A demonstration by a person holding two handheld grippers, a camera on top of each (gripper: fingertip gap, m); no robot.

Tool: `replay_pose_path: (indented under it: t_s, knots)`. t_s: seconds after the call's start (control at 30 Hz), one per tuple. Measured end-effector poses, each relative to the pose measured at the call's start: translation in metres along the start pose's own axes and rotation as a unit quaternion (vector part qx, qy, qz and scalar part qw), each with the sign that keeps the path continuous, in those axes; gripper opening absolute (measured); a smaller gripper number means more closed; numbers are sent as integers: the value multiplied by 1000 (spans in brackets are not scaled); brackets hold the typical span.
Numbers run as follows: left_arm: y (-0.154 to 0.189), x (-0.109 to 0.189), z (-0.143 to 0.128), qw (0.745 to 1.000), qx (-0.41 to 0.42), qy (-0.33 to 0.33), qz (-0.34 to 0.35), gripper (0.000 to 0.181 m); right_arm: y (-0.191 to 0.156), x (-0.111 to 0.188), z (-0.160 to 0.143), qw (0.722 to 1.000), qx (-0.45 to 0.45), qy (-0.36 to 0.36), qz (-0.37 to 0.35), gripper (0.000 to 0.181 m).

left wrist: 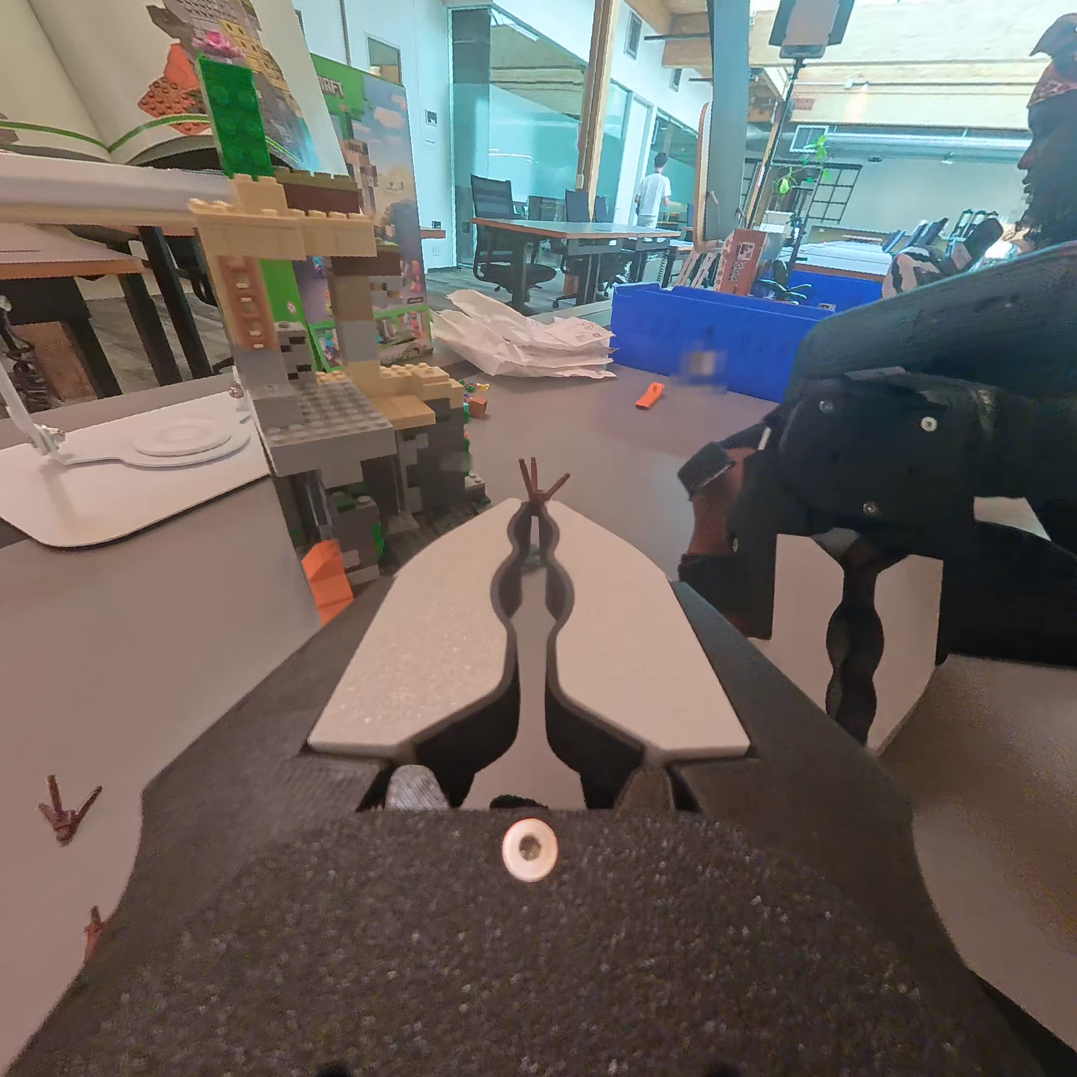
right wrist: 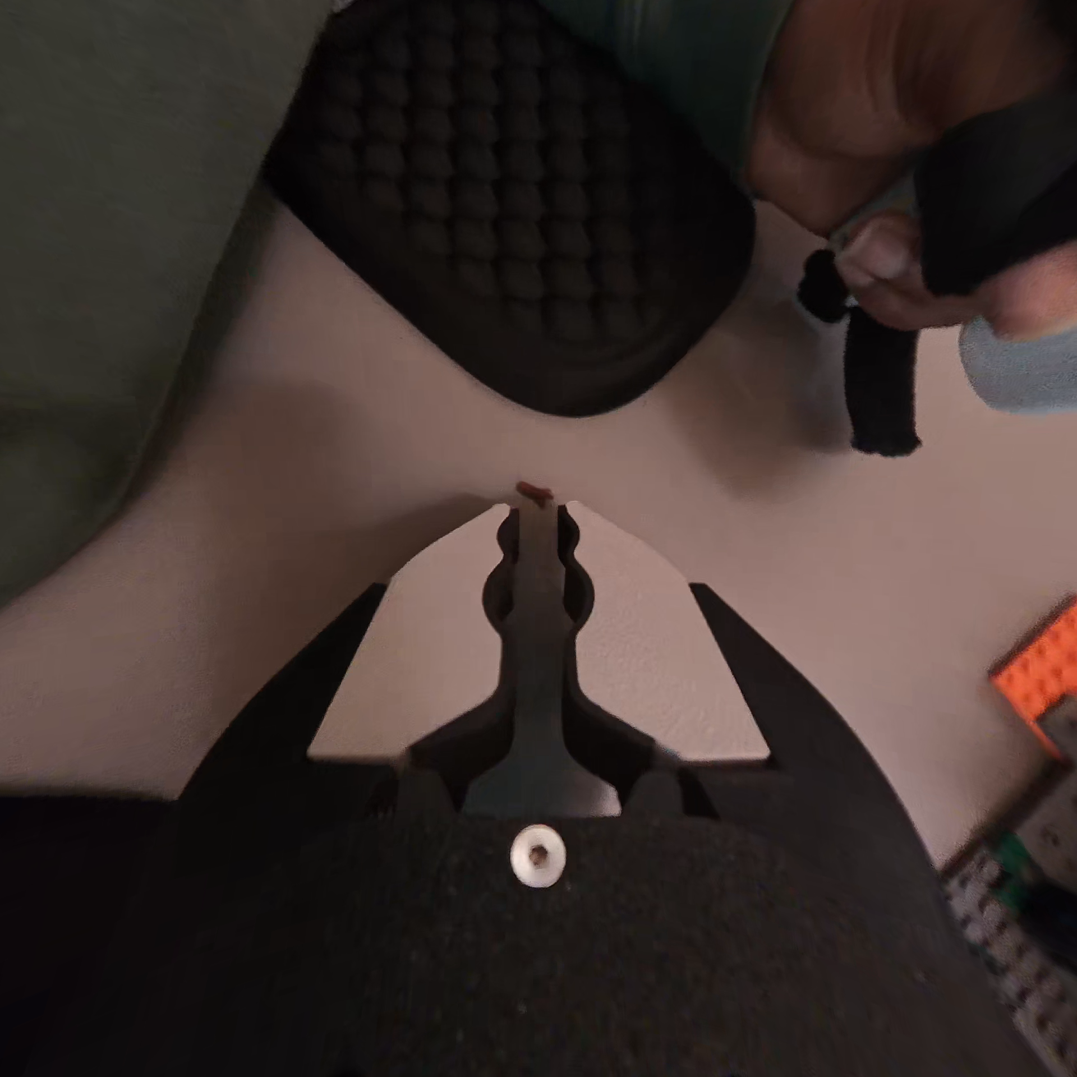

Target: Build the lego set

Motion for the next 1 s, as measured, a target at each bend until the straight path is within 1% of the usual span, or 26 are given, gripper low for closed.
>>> replay_pose_path:
  t_s: [0.03, 0.2, 0.37, 0.5, 0.8, 0.93, 1.0]
  knots:
    - [0, 1, 0, 1000, 0, 0, 1, 2, 1, -1, 1, 1000, 10, 0, 19, 14]
    - [0, 2, -1, 1000, -6, -5, -1, 2, 1, -4, 0, 992, 35, 2, 117, 15]
    - [-1, 4, -3, 1000, -11, -8, -7, 2, 9, -5, 1, 985, 63, 7, 157, 14]
    - [-6, 5, -5, 1000, -6, -9, -7, 2, 6, -8, 1, 976, 88, 7, 197, 14]
    - [-11, 6, -7, 1000, 4, -10, -11, 2, 5, -14, 1, 962, 150, 0, 227, 10]
    - [-10, 6, -7, 1000, 5, -10, -13, 2, 2, -14, 1, 962, 158, 0, 223, 3]
    - [-9, 6, -8, 1000, 3, -11, -14, 2, 3, -12, 0, 967, 144, -8, 212, 1]
Point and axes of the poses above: each gripper's, where its closed fingertips meet, x back along the fingers, z out of its top, y = z × x across the jaws, the point moved 1 cm from there along x, back along the fingers, and after that the axes turned 5 degrees about -z, right-handed, at the moved point
